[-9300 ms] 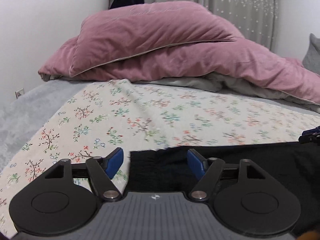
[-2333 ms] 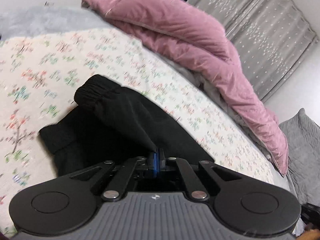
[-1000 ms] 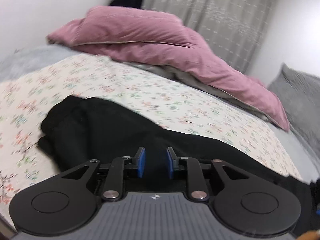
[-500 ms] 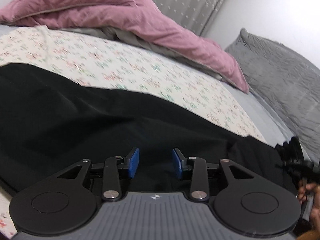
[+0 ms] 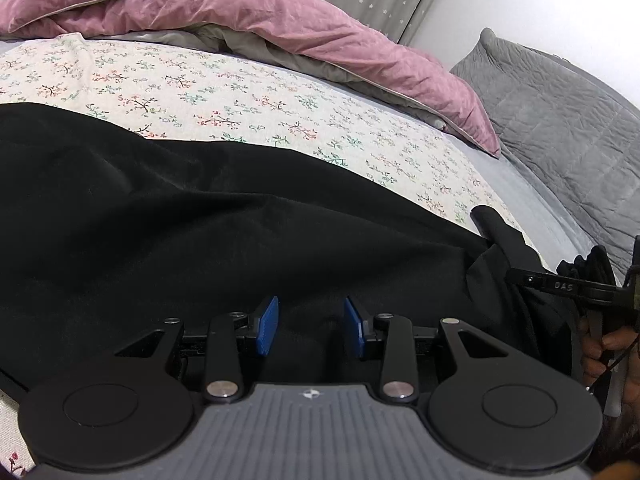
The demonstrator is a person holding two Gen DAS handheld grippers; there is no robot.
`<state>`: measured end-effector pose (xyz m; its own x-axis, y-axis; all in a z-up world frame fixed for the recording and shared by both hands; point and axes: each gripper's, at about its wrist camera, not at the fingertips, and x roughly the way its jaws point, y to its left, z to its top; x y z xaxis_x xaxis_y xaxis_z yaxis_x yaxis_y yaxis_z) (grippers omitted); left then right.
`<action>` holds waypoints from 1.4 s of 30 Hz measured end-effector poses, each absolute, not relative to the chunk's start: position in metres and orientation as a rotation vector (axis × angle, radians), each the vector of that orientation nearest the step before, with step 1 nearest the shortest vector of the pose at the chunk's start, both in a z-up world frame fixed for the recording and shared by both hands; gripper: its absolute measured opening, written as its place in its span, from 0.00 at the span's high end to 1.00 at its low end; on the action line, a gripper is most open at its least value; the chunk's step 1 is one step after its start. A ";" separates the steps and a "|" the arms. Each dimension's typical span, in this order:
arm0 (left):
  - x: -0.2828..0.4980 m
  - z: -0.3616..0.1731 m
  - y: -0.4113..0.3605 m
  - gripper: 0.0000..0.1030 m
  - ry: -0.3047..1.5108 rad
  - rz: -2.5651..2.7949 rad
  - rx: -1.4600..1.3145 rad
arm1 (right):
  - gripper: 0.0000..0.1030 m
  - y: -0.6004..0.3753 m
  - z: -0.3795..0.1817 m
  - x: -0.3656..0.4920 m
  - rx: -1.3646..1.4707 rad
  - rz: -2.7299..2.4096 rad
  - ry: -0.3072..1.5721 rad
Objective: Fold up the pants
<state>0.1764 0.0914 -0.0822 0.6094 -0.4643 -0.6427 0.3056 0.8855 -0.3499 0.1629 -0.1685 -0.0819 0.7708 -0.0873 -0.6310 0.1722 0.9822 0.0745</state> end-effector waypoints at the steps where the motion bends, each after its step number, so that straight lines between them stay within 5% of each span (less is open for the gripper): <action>1: 0.176 -0.082 0.091 0.60 0.803 -0.451 -0.214 | 0.79 -0.168 -0.080 0.159 0.148 -0.129 0.668; 4: 0.177 -0.083 0.092 0.60 0.808 -0.456 -0.217 | 0.70 -0.179 -0.069 0.146 0.215 -0.145 0.636; 16: 0.181 -0.087 0.090 0.60 0.826 -0.453 -0.199 | 0.66 -0.258 -0.062 0.153 0.385 -0.376 0.624; 19: 0.182 -0.088 0.090 0.60 0.829 -0.456 -0.196 | 0.46 -0.269 -0.072 0.151 0.448 -0.425 0.627; 24: 0.182 -0.089 0.086 0.60 0.838 -0.461 -0.178 | 0.45 -0.275 -0.084 0.152 0.484 -0.428 0.633; 25: 0.182 -0.090 0.085 0.60 0.842 -0.463 -0.171 | 0.50 -0.275 -0.085 0.153 0.484 -0.428 0.627; 27: 0.183 -0.091 0.082 0.60 0.854 -0.465 -0.152 | 0.89 -0.275 -0.086 0.154 0.491 -0.424 0.619; 30: 0.184 -0.091 0.079 0.59 0.867 -0.470 -0.126 | 1.00 -0.270 -0.077 0.146 0.460 -0.472 0.582; 42: 0.178 -0.091 0.070 0.58 0.880 -0.512 -0.014 | 1.00 -0.284 -0.058 0.050 0.155 -0.823 0.691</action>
<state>0.1779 0.0698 -0.0908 0.5250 -0.4338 -0.7322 0.4226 0.8797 -0.2181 0.0497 -0.2836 -0.0579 0.4768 -0.6221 -0.6211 0.7193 0.6822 -0.1312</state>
